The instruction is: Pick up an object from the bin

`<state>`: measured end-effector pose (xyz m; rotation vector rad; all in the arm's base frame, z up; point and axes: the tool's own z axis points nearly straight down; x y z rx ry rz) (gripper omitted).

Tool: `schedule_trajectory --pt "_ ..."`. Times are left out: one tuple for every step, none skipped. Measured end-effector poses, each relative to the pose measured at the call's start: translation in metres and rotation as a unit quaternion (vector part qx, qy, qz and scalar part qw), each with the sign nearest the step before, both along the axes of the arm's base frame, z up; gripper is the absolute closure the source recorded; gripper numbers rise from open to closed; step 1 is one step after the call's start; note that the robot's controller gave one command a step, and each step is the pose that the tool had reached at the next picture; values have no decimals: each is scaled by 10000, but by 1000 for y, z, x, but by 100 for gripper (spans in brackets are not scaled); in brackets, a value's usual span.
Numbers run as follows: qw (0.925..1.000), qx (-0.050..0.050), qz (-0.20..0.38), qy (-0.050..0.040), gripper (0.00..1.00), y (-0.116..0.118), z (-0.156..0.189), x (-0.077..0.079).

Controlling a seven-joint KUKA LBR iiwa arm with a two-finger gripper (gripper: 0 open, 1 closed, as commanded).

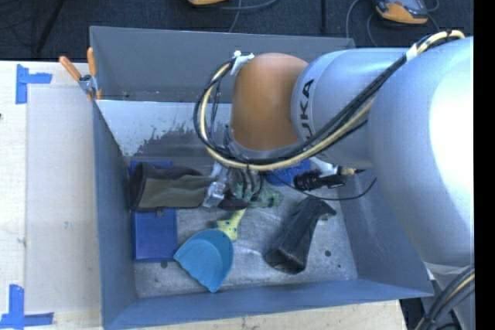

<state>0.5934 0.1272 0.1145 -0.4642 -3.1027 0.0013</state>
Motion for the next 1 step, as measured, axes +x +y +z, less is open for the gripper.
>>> schedule_trajectory --pt "10000 3 0 -13 100 0 17 1"
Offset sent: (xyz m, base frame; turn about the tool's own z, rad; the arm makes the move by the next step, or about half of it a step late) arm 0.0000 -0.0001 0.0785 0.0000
